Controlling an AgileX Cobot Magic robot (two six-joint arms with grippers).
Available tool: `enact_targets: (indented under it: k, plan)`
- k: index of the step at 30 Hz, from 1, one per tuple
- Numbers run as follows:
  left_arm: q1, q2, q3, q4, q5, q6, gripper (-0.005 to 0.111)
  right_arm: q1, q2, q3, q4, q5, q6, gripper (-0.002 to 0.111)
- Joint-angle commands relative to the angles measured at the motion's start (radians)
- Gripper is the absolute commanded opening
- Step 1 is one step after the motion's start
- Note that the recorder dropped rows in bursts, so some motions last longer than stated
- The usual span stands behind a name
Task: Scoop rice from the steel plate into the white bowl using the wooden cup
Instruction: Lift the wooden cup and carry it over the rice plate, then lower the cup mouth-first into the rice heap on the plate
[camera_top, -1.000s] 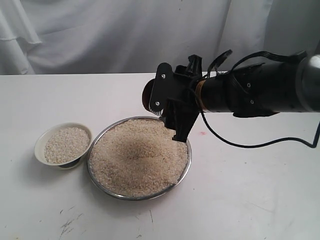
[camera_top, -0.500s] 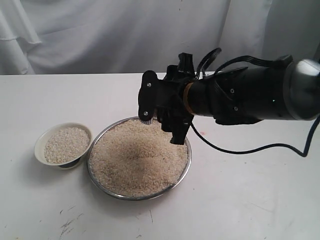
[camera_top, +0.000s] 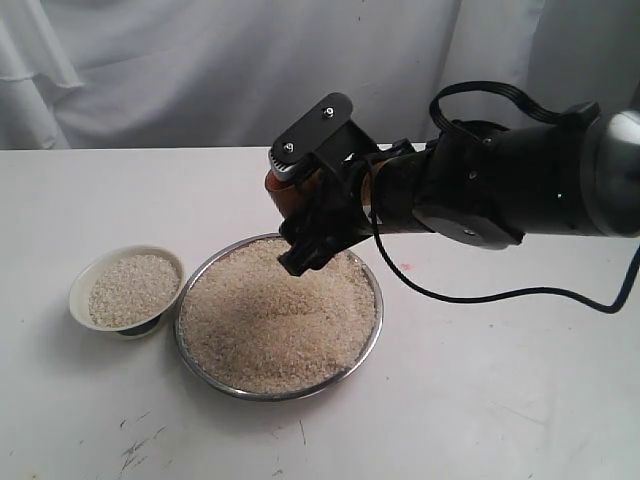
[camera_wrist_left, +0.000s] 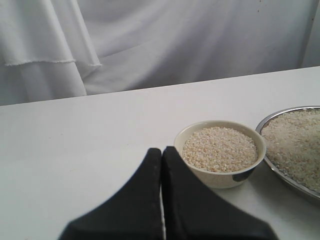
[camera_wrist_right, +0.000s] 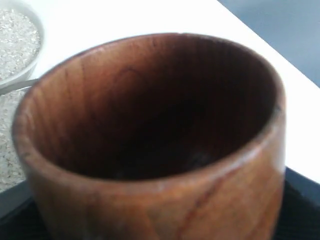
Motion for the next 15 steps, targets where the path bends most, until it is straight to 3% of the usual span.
enact_targets:
  k: [1,6,8,9,11,15]
  plan:
    - [-0.007,0.008,-0.003,-0.001,-0.010,-0.003,0.000,0.002,-0.013,-0.007,0.000,0.009,-0.057,0.000]
    - [-0.007,0.008,-0.003,-0.001,-0.010,-0.005,0.000,0.002,-0.013,0.001,0.008,0.030,-0.175,0.000]
    - [-0.007,0.008,-0.003,-0.001,-0.010,-0.005,0.000,0.010,-0.013,-0.006,0.131,0.061,-0.429,0.000]
    - [-0.007,0.008,-0.003,-0.001,-0.010,-0.005,0.000,0.026,-0.013,-0.025,0.232,0.116,-0.664,0.000]
    - [-0.007,0.008,-0.003,-0.001,-0.010,-0.005,0.000,0.040,-0.013,-0.054,0.330,0.178,-0.853,0.000]
    - [-0.007,0.008,-0.003,-0.001,-0.010,-0.002,0.000,0.058,-0.003,-0.139,0.401,0.331,-1.019,0.000]
